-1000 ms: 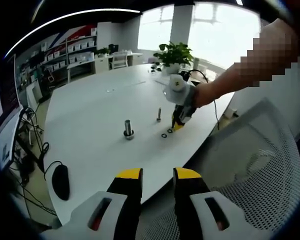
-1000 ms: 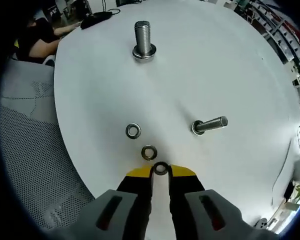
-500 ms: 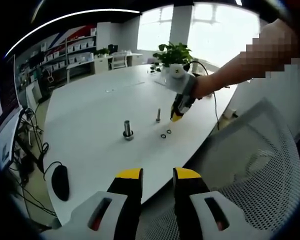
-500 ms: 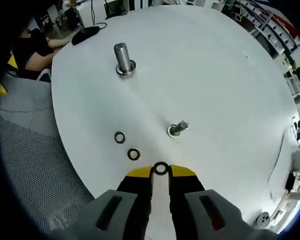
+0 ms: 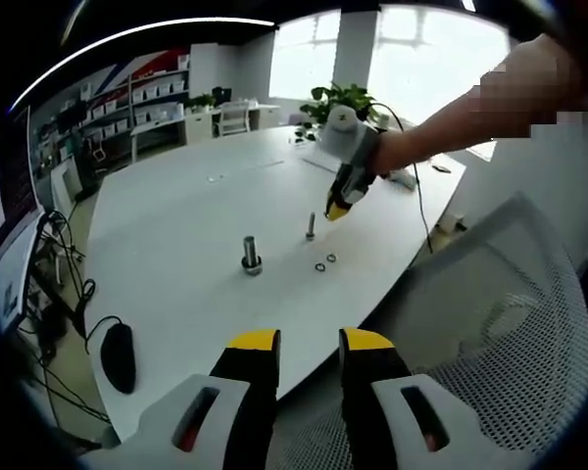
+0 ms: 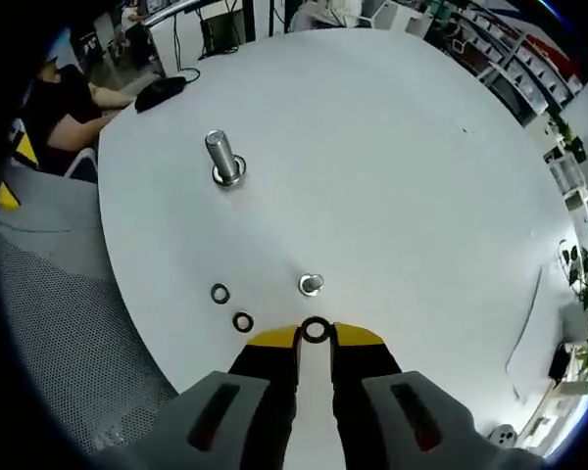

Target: Place the washer onto the threaded stud by aligning its center hole with the stud, sliding it down to the base, and recovering from edge contact or off-axis alignment until the washer reaches the visible bottom stop.

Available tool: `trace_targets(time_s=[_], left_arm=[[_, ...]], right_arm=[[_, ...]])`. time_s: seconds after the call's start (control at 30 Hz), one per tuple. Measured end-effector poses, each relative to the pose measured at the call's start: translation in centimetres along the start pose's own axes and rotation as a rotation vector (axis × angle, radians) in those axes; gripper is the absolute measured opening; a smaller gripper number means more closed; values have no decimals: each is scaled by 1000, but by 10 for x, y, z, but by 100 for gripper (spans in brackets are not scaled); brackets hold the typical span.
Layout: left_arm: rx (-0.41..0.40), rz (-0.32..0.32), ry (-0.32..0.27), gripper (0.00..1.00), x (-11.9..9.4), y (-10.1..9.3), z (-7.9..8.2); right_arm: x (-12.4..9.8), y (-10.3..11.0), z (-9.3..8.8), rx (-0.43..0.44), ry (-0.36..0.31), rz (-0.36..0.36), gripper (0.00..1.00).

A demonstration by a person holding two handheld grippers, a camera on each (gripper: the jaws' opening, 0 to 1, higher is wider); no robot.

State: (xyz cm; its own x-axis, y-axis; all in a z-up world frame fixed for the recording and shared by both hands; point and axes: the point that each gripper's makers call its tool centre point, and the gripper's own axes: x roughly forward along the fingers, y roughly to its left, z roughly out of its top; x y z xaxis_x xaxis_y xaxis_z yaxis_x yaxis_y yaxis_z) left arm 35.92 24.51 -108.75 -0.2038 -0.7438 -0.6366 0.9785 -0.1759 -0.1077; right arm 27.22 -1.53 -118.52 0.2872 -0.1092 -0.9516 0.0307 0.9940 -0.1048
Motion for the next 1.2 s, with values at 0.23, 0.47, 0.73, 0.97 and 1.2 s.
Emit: trace_targets(time_s=[0.23, 0.47, 0.73, 0.97, 1.2], left_arm=[[-4, 6, -5, 21, -1, 3, 0], [-1, 6, -5, 21, -1, 2, 0], [-3, 7, -3, 21, 0, 3, 0], [-4, 8, 1, 21, 0, 2, 0], [-6, 9, 4, 21, 0, 3, -1]], right_arm=[[1, -4, 11, -100, 16, -4, 14], [4, -12, 26, -100, -19, 1, 14], [0, -2, 32, -131, -18, 12, 14], [15, -7, 32, -144, -15, 27, 14], [26, -8, 29, -155, 9, 45, 14]])
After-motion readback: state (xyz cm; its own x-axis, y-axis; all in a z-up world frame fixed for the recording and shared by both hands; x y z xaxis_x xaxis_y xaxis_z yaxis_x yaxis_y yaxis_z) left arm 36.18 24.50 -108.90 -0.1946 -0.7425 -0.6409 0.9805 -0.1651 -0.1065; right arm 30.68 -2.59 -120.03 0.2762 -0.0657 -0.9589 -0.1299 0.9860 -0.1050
